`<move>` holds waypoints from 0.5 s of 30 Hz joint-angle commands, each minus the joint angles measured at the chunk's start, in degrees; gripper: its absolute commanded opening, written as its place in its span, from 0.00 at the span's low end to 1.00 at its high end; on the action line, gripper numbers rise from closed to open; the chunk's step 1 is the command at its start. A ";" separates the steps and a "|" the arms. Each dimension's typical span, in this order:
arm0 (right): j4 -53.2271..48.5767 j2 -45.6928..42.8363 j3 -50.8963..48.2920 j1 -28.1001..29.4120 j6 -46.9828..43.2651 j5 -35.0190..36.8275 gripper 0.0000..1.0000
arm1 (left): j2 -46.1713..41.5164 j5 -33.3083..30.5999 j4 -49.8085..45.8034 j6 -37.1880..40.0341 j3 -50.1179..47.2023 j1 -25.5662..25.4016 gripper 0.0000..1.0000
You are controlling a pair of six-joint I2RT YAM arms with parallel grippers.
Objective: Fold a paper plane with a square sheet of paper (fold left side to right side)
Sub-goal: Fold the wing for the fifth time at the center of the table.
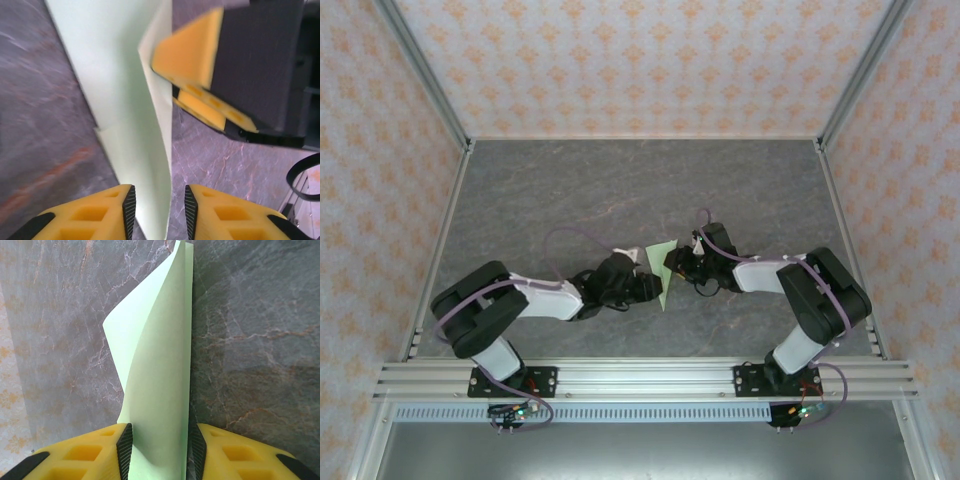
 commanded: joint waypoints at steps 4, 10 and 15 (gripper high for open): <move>-1.59 2.36 0.72 0.43 -1.22 1.06 0.40 | -2.77 3.93 -0.69 -0.44 -0.44 5.92 0.36; -1.94 2.15 0.91 0.47 -1.39 0.75 0.40 | 1.59 6.96 0.87 -1.41 4.41 8.91 0.34; -2.03 1.99 0.72 0.44 -1.48 0.79 0.40 | 6.91 9.97 6.28 -4.64 6.77 10.74 0.31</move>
